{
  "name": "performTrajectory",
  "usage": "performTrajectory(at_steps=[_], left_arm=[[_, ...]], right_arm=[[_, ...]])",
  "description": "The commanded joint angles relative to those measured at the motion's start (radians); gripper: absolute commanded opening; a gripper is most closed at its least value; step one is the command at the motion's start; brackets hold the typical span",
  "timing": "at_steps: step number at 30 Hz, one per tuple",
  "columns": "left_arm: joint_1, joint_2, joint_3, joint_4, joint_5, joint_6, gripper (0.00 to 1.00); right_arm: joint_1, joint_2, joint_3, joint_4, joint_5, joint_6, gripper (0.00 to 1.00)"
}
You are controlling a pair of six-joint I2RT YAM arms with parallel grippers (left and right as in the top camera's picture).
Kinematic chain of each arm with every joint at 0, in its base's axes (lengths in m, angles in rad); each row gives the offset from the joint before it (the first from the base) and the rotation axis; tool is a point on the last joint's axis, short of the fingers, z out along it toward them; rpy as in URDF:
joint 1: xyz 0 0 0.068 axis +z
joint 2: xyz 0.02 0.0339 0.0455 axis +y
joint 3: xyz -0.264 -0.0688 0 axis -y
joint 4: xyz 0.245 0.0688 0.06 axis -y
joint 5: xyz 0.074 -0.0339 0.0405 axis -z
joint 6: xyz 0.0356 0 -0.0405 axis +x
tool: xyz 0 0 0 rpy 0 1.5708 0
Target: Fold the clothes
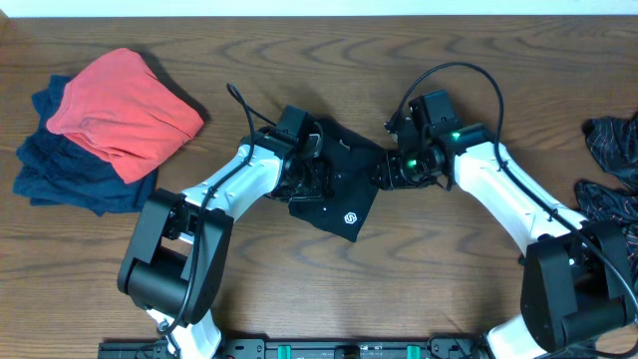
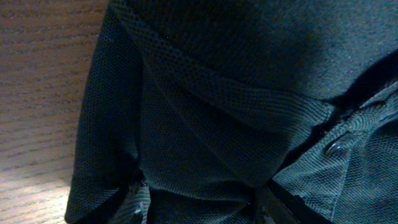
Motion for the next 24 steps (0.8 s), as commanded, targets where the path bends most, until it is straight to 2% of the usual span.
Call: performTrajectory(at_steps=[1,11,14,16,17,22,24], left_arm=[[-0.004,0.063,-0.020,-0.003,-0.069,-0.009,0.54],[-0.004,0.064,-0.020,-0.003,-0.069,-0.009,0.55],[-0.004,0.064,-0.020,-0.003,-0.069,-0.009,0.55],[-0.004,0.064,-0.020,-0.003,-0.069,-0.009,0.55],[-0.004,0.064,-0.020,-0.003,-0.069,-0.009,0.55],[-0.004,0.064,-0.020,-0.006,-0.069,-0.009,0.55],[-0.004,0.064,-0.021,-0.007,-0.069,-0.011,0.55]], right_arm=[[0.006,0.001,0.007,0.003,-0.053,-0.019,0.46],[0.043,0.120,-0.005,0.050,-0.075,-0.010,0.41],[0.060,0.165,-0.005,0.094,-0.074,0.005,0.29],[0.061,0.180,-0.005,0.089,-0.050,0.015,0.08],[0.055,0.184,-0.005,0.066,-0.002,0.042,0.01],[0.019,0.184,-0.005,-0.011,0.254,0.121,0.01],[0.011,0.184,-0.005,-0.013,0.282,0.114,0.01]])
